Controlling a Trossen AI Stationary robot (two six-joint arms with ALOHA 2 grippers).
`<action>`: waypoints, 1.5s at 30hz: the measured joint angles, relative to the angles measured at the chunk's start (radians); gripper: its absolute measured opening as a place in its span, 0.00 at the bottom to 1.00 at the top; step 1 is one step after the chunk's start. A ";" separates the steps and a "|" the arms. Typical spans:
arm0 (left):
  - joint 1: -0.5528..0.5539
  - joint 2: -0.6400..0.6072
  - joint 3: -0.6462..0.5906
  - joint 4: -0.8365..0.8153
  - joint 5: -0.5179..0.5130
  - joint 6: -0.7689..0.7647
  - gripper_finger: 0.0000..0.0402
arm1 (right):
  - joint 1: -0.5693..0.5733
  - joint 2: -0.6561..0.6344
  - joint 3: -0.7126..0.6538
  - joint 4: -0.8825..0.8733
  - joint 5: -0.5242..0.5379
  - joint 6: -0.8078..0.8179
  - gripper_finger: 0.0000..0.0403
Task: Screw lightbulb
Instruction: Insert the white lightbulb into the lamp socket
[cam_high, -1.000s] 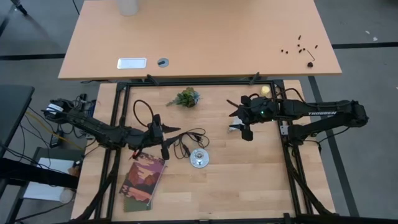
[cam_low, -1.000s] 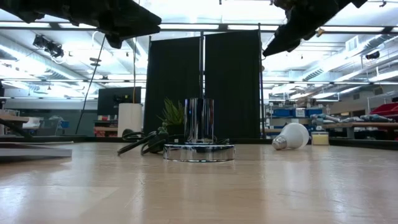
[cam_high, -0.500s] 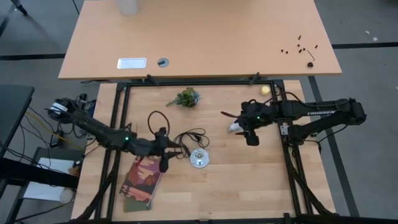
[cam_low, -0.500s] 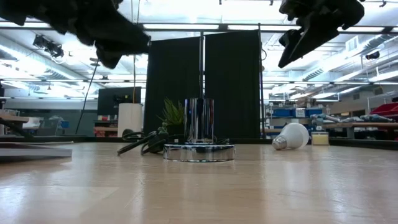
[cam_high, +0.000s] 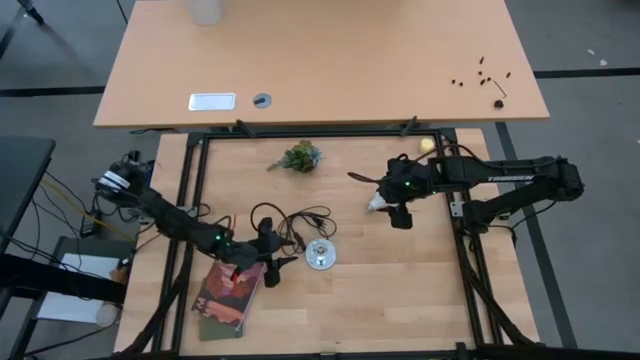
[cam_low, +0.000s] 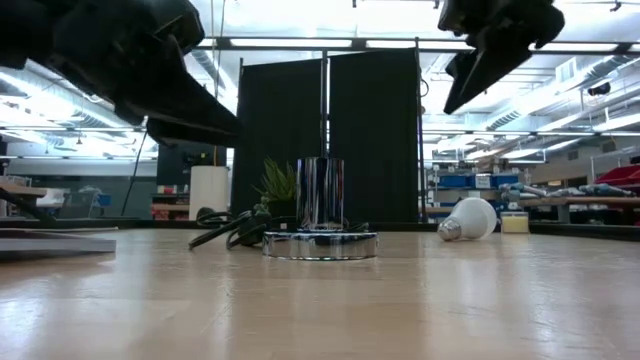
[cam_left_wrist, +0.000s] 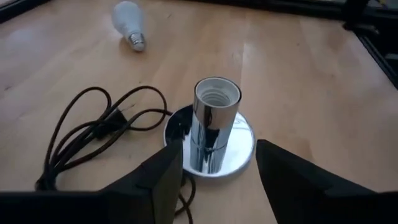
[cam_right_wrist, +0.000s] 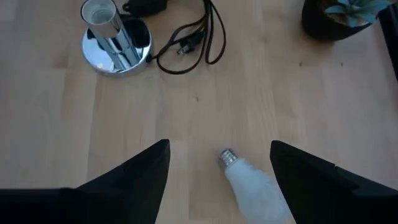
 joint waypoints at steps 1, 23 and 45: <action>0.000 0.020 0.000 0.022 -0.011 0.000 0.52 | 0.002 0.012 0.016 -0.024 0.005 -0.001 0.71; 0.021 0.330 0.006 0.424 -0.162 0.149 0.57 | -0.017 0.036 0.018 -0.049 0.051 -0.061 0.73; 0.117 0.531 0.175 0.430 -0.079 0.292 0.72 | -0.160 0.129 -0.019 -0.078 0.032 -0.255 0.78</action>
